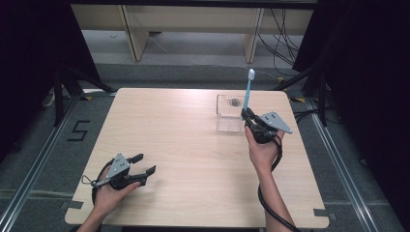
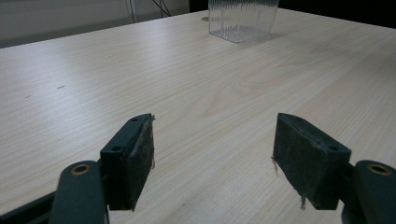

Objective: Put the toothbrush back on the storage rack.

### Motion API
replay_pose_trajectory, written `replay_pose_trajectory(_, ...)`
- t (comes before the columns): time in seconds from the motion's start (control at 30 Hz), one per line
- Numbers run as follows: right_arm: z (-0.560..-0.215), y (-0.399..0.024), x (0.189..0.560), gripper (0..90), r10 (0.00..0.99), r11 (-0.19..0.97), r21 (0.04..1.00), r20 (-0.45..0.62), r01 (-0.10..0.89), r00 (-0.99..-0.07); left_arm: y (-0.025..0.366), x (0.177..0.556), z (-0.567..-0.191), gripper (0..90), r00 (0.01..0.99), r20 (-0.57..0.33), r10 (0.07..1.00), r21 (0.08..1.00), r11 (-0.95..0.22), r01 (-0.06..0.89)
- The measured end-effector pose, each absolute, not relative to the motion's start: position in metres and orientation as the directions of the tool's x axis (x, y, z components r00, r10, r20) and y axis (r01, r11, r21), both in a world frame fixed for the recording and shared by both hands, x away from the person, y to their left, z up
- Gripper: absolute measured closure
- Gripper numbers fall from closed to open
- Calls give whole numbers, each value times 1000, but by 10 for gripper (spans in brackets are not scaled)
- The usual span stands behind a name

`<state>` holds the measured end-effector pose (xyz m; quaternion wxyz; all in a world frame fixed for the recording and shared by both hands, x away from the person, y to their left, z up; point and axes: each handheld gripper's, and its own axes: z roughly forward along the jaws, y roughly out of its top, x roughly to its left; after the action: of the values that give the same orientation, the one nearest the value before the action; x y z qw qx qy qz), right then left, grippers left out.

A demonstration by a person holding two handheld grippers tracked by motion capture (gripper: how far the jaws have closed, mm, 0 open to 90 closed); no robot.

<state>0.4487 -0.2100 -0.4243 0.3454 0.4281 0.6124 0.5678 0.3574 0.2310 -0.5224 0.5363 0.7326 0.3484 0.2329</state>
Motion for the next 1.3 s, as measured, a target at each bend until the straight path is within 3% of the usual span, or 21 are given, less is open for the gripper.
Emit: replay_pose_trajectory(1.3, -422, -205, 472, 792, 922, -46, 991, 92, 129, -377, 231, 357, -522, 287, 650, -37, 759, 948, -179, 264)
